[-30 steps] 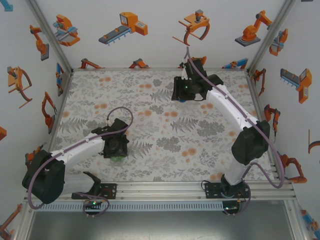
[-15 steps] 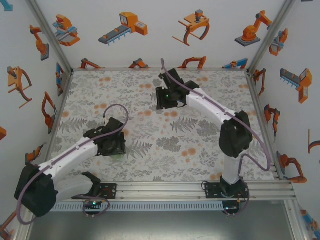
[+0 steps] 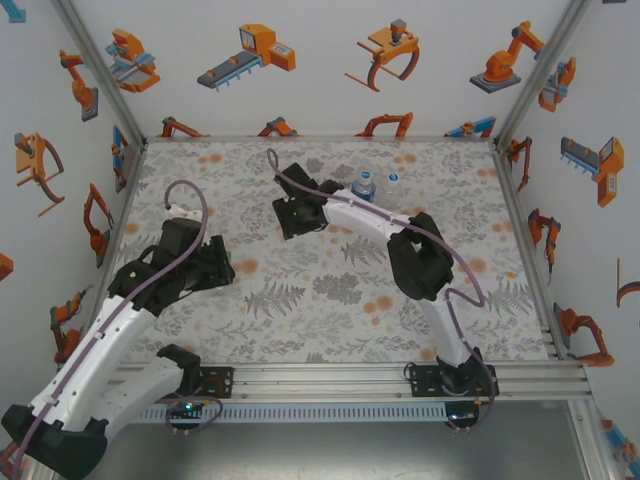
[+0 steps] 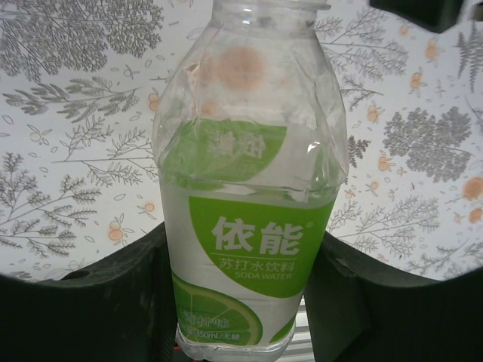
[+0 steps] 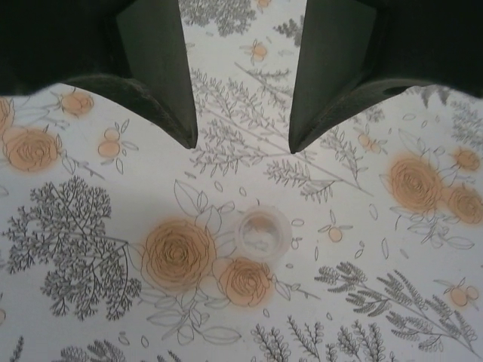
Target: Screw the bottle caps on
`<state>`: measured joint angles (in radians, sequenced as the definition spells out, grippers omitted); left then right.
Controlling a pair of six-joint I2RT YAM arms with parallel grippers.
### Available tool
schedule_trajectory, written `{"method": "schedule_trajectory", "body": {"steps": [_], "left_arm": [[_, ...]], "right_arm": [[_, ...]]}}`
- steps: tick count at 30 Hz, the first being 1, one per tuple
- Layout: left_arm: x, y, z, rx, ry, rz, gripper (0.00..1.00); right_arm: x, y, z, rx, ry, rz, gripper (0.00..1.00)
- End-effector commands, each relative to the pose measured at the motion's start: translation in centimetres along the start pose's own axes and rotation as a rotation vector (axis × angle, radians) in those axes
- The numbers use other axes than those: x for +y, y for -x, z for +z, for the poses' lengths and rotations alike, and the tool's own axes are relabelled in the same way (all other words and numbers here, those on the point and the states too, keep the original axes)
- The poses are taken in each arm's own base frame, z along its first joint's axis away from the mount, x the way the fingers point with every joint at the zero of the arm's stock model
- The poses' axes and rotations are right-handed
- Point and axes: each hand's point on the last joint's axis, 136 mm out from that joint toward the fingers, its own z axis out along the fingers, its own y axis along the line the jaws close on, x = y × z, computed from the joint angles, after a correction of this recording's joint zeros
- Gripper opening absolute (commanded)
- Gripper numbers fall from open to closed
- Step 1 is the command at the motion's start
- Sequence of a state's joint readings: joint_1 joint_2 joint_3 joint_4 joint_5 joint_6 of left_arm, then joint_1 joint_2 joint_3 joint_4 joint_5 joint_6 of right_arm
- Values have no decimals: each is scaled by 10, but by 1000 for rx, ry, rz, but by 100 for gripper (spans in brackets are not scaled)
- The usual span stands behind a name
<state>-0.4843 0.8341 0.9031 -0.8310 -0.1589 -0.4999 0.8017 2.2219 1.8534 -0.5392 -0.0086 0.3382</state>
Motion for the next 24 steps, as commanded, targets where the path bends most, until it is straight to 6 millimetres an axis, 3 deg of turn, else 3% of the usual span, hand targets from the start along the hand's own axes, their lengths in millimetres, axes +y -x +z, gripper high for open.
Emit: {"method": "schedule_trajectory", "body": {"steps": [1, 13, 24], "left_arm": [[-3, -1, -13, 12, -37, 65, 8], [-2, -1, -26, -29, -61, 48, 9], [-1, 0, -26, -39, -58, 66, 9]], "right_arm": [[8, 20, 6, -86, -38, -92, 52], [17, 18, 52, -76, -52, -126, 49], [15, 14, 48, -61, -64, -126, 38]]}}
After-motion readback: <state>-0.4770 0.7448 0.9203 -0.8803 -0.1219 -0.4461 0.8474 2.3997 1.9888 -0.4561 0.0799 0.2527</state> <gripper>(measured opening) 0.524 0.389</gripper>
